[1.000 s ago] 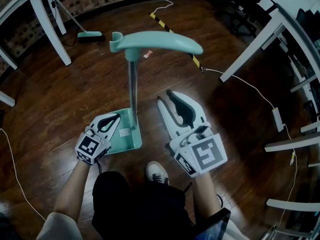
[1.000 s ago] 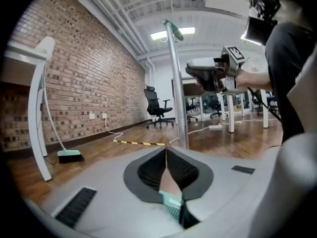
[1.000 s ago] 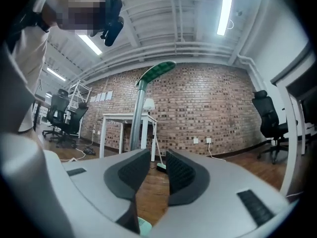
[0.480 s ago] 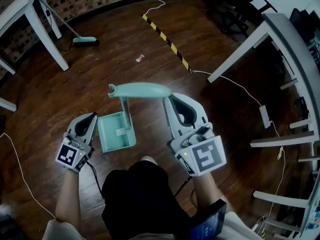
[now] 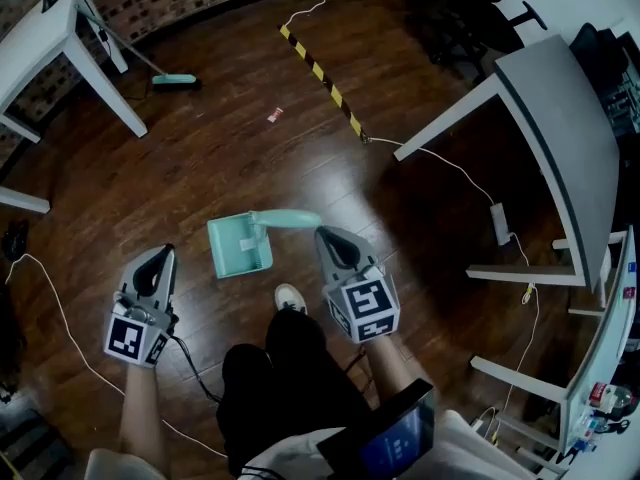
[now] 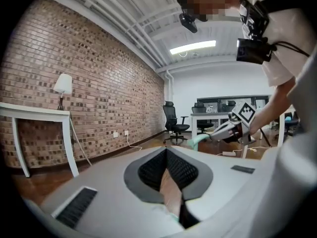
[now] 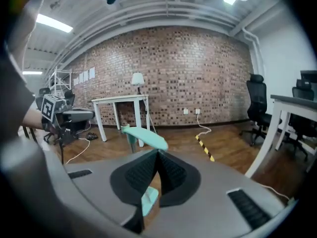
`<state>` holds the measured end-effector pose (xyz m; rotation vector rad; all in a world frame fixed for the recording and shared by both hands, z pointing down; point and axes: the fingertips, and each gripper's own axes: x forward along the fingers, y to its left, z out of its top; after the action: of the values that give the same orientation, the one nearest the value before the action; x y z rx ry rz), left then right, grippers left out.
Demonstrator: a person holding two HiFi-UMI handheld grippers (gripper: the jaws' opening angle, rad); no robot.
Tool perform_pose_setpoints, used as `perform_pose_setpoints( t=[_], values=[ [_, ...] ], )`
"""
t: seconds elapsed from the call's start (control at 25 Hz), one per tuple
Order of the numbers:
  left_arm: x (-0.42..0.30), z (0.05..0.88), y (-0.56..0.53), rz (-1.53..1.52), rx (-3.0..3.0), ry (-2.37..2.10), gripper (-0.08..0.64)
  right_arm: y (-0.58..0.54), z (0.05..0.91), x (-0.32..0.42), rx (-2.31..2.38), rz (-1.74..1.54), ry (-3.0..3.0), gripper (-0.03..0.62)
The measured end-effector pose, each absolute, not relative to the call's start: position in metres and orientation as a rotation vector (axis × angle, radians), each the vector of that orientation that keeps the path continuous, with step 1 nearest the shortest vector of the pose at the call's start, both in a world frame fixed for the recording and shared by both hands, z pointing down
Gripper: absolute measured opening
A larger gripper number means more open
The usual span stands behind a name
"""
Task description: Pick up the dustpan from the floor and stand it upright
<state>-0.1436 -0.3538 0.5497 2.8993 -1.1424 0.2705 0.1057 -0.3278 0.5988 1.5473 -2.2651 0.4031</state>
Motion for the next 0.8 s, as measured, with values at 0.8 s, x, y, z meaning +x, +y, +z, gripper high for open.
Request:
perform_pose_setpoints(
  t=[0.8],
  values=[
    [-0.148, 0.219, -0.310, 0.103, 2.877, -1.361, 0.003, -0.322, 0.266, 0.077, 1.523, 0.285, -2.550, -0.015]
  ],
)
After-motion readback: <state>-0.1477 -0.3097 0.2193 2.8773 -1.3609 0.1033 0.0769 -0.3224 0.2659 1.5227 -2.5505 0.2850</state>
